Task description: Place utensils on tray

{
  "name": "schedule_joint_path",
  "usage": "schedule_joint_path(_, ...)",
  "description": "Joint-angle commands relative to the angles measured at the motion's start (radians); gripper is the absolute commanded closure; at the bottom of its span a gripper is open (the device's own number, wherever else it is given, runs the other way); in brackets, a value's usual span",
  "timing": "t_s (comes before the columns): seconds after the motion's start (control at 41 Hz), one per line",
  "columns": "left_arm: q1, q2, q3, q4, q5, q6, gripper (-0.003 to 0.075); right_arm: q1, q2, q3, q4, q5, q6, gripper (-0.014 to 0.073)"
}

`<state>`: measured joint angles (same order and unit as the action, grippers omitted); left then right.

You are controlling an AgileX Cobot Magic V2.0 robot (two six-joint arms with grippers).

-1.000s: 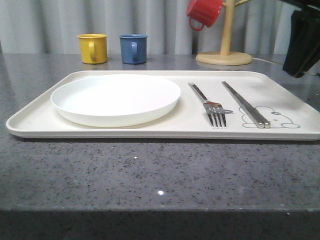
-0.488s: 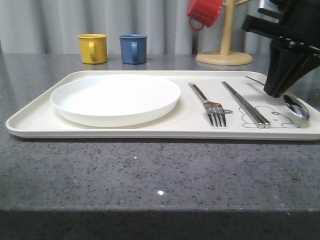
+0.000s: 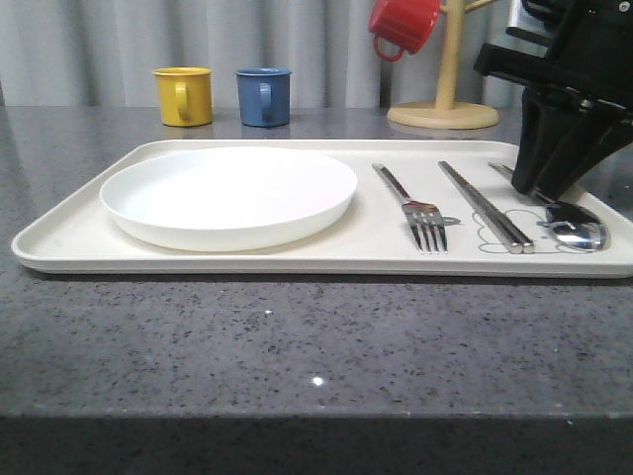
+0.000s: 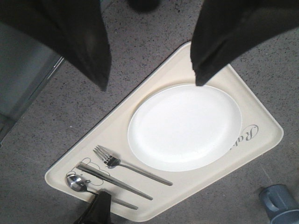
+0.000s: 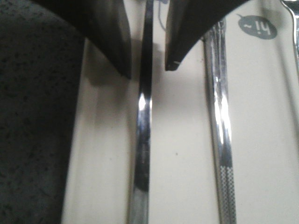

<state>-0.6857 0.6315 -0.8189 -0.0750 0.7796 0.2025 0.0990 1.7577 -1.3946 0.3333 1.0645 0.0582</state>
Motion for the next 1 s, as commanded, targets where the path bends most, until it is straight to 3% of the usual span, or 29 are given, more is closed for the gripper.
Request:
schedule_joint_path(0.0,0.001,-0.001,-0.024,-0.007,-0.074,-0.009,0.0352,-0.004,-0.086,-0.030,-0.030,-0.025,-0.014,0.0298)
schedule_joint_path(0.341,0.001,-0.001,-0.024,-0.007,-0.074,-0.009,0.0352,-0.004,-0.361,-0.020,-0.051,0.039,-0.156,0.0305)
schedule_joint_path(0.537,0.001,-0.001,-0.024,-0.007,-0.074,-0.009,0.0352,-0.004,-0.551,0.039,-0.115,0.070,-0.173,0.0305)
schedule_joint_path(0.976,0.001,-0.001,-0.024,-0.007,-0.074,-0.009,0.0352,-0.004,-1.049,0.384,-0.133,0.023,-0.173,0.0305)
